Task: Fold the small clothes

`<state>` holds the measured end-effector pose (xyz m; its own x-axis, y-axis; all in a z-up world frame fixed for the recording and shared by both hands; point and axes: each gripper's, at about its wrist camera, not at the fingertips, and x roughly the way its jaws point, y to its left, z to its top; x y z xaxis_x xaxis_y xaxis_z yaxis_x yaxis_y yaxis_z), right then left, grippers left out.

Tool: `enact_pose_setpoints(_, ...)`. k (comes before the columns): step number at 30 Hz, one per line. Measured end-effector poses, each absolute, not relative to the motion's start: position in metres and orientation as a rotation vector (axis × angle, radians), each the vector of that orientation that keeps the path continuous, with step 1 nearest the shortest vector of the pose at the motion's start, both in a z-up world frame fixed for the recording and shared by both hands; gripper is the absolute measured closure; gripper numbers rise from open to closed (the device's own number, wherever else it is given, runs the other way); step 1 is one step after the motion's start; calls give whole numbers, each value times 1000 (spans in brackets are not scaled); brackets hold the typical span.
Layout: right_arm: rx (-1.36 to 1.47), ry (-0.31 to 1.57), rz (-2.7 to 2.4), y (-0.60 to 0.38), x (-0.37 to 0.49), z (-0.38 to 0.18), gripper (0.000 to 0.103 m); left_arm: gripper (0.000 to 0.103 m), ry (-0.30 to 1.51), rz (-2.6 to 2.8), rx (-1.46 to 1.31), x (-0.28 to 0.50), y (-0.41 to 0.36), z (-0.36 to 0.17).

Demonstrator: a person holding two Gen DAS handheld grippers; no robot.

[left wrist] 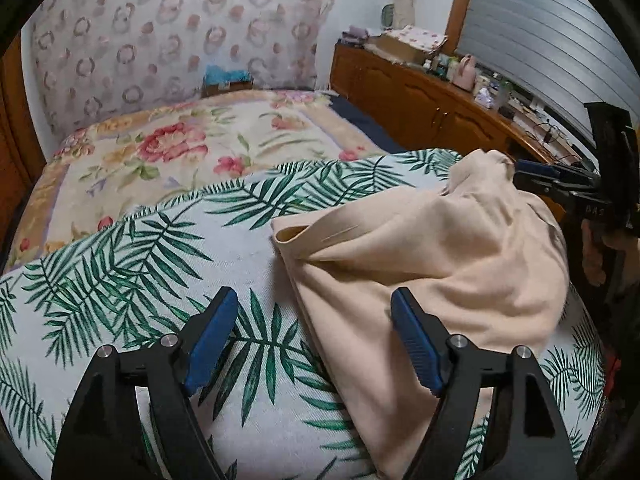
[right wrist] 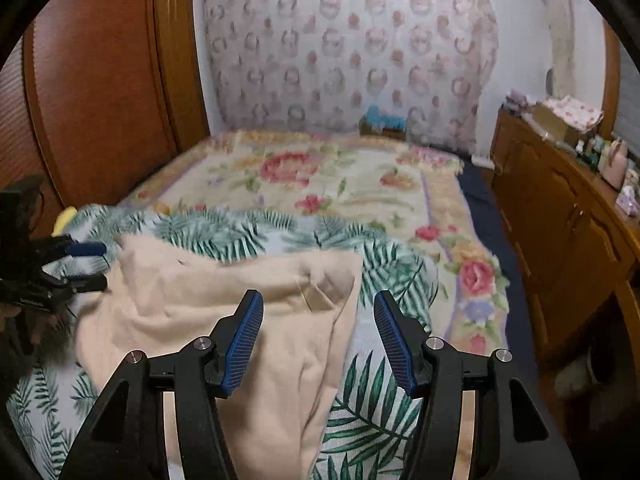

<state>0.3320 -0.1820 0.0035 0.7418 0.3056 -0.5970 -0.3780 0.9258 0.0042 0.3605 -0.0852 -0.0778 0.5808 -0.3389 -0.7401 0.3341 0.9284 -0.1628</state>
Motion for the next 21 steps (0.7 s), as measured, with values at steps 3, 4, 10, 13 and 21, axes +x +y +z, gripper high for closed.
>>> enact_pose_setpoints(3, -100, 660, 386, -183, 360, 9, 43, 24, 878, -380, -12, 369, -85, -81)
enact_pose_setpoints(4, -90, 667, 402, -183, 367, 10, 45, 24, 879, -377, -14, 370, -84, -82)
enact_pose_setpoints(10, -67, 636, 429, -198, 385, 12, 101, 24, 852, -259, 21, 395, -76, -85)
enact_pose_setpoints(13, -52, 575, 254, -215, 384, 12, 102, 24, 832, -196, 1, 397, -63, -86)
enact_pose_setpoints(21, -45, 645, 308, -218, 385, 11, 76, 24, 852, -317, -67, 376, -66, -83)
